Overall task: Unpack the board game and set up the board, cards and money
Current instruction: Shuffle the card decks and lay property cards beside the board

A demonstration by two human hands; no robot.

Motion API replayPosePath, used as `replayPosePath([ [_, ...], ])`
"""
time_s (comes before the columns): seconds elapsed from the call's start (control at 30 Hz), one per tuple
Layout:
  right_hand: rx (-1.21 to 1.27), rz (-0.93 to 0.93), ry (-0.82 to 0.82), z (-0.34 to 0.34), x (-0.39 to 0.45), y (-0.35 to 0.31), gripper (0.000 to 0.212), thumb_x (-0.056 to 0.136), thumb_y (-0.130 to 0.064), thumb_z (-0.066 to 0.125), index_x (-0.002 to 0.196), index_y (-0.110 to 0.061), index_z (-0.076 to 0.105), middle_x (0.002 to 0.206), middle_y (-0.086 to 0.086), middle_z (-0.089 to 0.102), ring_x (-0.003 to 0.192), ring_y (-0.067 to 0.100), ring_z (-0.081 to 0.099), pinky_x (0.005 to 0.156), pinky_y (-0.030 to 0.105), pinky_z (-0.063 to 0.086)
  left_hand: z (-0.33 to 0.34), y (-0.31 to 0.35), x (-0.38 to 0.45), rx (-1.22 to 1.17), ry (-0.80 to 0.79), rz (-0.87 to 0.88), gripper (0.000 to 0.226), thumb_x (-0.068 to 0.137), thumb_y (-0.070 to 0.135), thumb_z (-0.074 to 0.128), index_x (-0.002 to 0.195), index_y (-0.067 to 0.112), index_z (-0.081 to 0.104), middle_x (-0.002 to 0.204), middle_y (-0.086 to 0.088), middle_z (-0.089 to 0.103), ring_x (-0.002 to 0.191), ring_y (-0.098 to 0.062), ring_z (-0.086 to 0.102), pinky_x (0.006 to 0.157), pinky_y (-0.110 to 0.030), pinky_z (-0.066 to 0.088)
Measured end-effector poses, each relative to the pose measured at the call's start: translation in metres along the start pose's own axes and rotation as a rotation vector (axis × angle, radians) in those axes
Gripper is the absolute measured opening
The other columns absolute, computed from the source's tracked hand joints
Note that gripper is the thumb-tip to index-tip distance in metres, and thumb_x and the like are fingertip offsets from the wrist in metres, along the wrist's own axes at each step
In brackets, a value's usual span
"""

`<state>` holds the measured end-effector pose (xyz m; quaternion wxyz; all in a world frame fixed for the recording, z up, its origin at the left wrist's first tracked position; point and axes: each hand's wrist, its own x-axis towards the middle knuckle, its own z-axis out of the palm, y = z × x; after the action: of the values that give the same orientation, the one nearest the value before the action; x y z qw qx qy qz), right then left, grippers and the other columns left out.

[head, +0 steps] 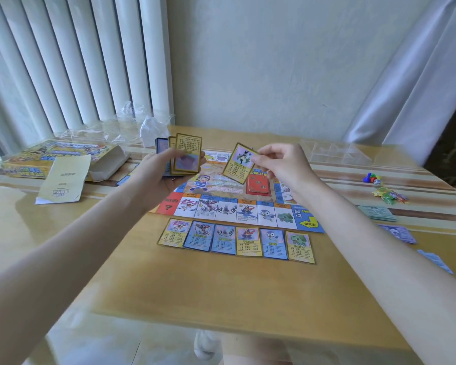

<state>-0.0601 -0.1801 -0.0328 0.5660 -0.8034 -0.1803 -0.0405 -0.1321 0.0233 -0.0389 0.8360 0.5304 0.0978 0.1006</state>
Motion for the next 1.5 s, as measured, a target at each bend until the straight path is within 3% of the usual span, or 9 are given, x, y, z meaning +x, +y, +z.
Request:
replayPosePath([
  [0.27, -0.034, 0.036, -0.010, -0.006, 0.007, -0.006, 0.002, 0.086, -0.008, 0.065, 0.087, -0.007, 0.065, 0.074, 0.005, 0.066, 0.058, 0.010, 0.058, 0.052, 0.020, 0.046, -0.005, -0.003, 0.008, 0.030, 0.015, -0.031, 0.021, 0.092, 0.009, 0.052, 0.112, 0.001, 0.054, 0.077, -0.008, 0.074, 0.070, -0.016, 0.071, 0.064, -0.026, 0.059],
  [0.4, -0.130, 0.038, -0.038, -0.023, 0.008, -0.003, 0.008, 0.084, -0.007, 0.066, 0.080, -0.013, 0.065, 0.074, 0.004, 0.067, 0.057, 0.011, 0.057, 0.055, 0.024, 0.045, -0.002, -0.016, 0.016, 0.021, 0.041, -0.091, 0.034, 0.090, 0.010, 0.057, 0.122, 0.000, 0.050, 0.101, -0.016, 0.070, 0.087, -0.023, 0.070, 0.064, -0.029, 0.059],
  [0.53, -0.145, 0.061, 0.111, -0.046, 0.010, 0.010, 0.013, 0.087, -0.004, 0.061, 0.089, -0.016, 0.064, 0.077, 0.003, 0.066, 0.054, 0.008, 0.056, 0.052, 0.020, 0.043, 0.013, -0.025, 0.021, 0.026, 0.025, -0.118, 0.037, 0.090, 0.011, 0.058, 0.124, -0.001, 0.049, 0.114, -0.020, 0.065, 0.103, -0.028, 0.065, 0.068, -0.032, 0.060],
  [0.67, -0.101, 0.066, 0.234, -0.062, 0.017, 0.012, 0.015, 0.088, -0.002, 0.057, 0.093, -0.015, 0.061, 0.082, 0.006, 0.066, 0.056, 0.009, 0.056, 0.053, 0.019, 0.041, 0.038, -0.023, 0.025, -0.010, 0.004, -0.126, 0.030, 0.091, 0.010, 0.056, 0.118, -0.002, 0.051, 0.104, -0.018, 0.069, 0.092, -0.024, 0.069, 0.067, -0.030, 0.059],
  [0.8, -0.120, 0.028, 0.223, -0.073, 0.028, 0.003, 0.016, 0.087, -0.002, 0.057, 0.093, -0.016, 0.063, 0.076, 0.003, 0.065, 0.055, 0.008, 0.055, 0.052, 0.019, 0.041, 0.056, -0.013, 0.034, -0.025, -0.013, -0.129, 0.047, 0.088, 0.010, 0.059, 0.130, -0.002, 0.042, 0.117, -0.023, 0.062, 0.103, -0.029, 0.065, 0.066, -0.031, 0.058],
  [0.97, -0.148, 0.023, 0.078, -0.078, 0.035, 0.005, 0.023, 0.087, -0.002, 0.060, 0.093, -0.023, 0.069, 0.087, 0.003, 0.067, 0.064, 0.006, 0.053, 0.057, 0.018, 0.042, 0.075, -0.014, 0.044, 0.046, -0.024, -0.152, 0.038, 0.089, 0.009, 0.059, 0.124, -0.004, 0.048, 0.112, -0.021, 0.064, 0.093, -0.027, 0.066, 0.070, -0.032, 0.059],
  [1.2, -0.101, 0.081, -0.006, -0.084, 0.050, 0.022, 0.010, 0.083, -0.008, 0.068, 0.089, -0.013, 0.064, 0.072, -0.001, 0.068, 0.050, -0.004, 0.055, 0.064, 0.021, 0.047, 0.096, -0.028, 0.068, 0.076, -0.069, -0.224, 0.037, 0.090, 0.009, 0.058, 0.123, -0.002, 0.049, 0.115, -0.022, 0.062, 0.091, -0.027, 0.065, 0.074, -0.032, 0.058],
  [1.3, -0.121, 0.110, -0.041, -0.090, 0.061, 0.028, 0.012, 0.081, -0.008, 0.070, 0.078, -0.017, 0.063, 0.074, 0.002, 0.068, 0.061, 0.006, 0.058, 0.065, 0.023, 0.046, 0.105, -0.035, 0.081, 0.078, -0.067, -0.241, 0.026, 0.089, 0.008, 0.059, 0.114, 0.001, 0.051, 0.111, -0.020, 0.062, 0.090, -0.027, 0.064, 0.080, -0.035, 0.056],
  [1.5, -0.337, 0.148, -0.113, -0.116, 0.099, 0.056, 0.012, 0.084, -0.007, 0.066, 0.085, -0.018, 0.071, 0.096, 0.010, 0.070, 0.091, 0.022, 0.061, 0.088, 0.035, 0.047, 0.113, -0.044, 0.112, 0.077, -0.026, -0.248, 0.036, 0.089, 0.010, 0.060, 0.122, 0.000, 0.049, 0.113, -0.020, 0.063, 0.086, -0.024, 0.066, 0.065, -0.031, 0.060],
])
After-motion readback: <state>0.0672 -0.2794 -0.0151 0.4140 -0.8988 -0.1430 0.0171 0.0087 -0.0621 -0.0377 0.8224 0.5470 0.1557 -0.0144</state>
